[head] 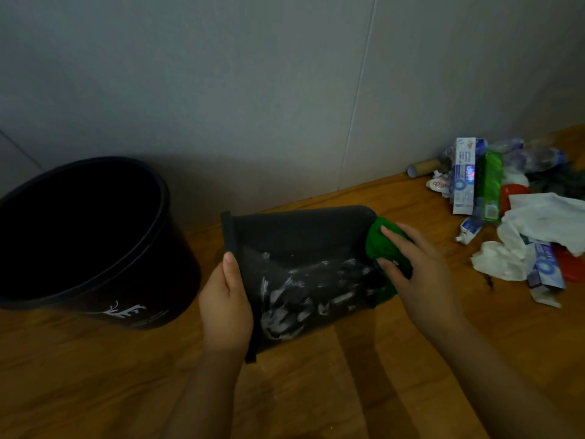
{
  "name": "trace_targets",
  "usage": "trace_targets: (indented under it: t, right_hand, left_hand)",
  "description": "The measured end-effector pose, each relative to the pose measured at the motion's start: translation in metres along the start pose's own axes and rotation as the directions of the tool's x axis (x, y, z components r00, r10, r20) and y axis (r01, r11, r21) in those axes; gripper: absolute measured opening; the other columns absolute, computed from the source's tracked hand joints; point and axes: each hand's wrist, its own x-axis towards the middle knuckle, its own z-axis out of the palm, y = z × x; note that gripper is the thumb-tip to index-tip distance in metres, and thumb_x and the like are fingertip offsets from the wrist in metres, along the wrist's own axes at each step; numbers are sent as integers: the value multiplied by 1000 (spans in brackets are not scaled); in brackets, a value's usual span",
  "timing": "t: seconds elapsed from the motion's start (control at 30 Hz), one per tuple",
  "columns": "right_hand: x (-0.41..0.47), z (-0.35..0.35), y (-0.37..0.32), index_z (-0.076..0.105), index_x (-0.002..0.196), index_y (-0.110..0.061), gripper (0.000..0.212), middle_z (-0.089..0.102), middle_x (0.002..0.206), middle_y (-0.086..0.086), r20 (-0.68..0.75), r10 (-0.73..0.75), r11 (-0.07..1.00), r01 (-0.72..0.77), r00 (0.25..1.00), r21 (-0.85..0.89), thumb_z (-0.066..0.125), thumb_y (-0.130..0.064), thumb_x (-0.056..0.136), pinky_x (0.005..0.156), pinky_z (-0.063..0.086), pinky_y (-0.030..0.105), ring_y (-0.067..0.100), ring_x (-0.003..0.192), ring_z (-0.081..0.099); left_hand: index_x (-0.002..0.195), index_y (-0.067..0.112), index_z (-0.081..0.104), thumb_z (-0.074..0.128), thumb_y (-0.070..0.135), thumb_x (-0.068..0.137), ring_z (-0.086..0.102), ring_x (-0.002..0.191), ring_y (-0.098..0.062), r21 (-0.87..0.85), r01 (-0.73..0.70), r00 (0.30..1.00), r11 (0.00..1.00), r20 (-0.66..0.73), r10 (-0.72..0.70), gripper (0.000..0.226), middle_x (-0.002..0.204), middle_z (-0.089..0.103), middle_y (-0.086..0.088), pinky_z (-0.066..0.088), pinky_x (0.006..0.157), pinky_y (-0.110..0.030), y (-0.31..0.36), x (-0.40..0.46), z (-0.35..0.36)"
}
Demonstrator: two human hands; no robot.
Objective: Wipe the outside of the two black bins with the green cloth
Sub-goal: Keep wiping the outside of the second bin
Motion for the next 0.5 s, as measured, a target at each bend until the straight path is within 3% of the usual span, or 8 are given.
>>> trace_targets:
  t: [0.1,0.23,0.43,0.5]
  right_hand:
    - [-3,-1,3,45,142,-31,54,36,151,-9,-18,18,1000,-18,1000,-14,61,-26,91,106,42,49,19,136,37]
    - [-13,4,-7,43,142,-30,53,34,151,-8,-74,60,998,-62,995,-29,57,-27,92,107,41,49,19,137,35]
    - [-28,18,-29,48,139,-28,56,37,150,-6,-2,-185,979,184,983,-87,65,-18,86,108,30,37,18,138,31]
    - [-19,12,-17,44,141,-30,55,33,152,-7,-43,-61,996,58,997,-73,61,-18,90,110,32,42,20,140,29]
  left_hand:
    - [67,14,49,31,39,105,48,46,4,-8,38,999,999,31,-38,48,63,48,2,36,44,-9,2,7,-4]
    - [66,14,47,30,40,105,49,50,1,5,44,998,999,37,-45,50,63,48,1,37,45,-9,1,12,-3]
    - [70,10,49,30,41,105,49,46,4,-13,88,994,996,70,-87,51,65,50,-1,39,44,-9,4,18,-3]
    - [71,10,50,30,42,105,50,47,3,-13,95,993,995,76,-94,51,66,51,-1,40,45,-11,3,20,-3]
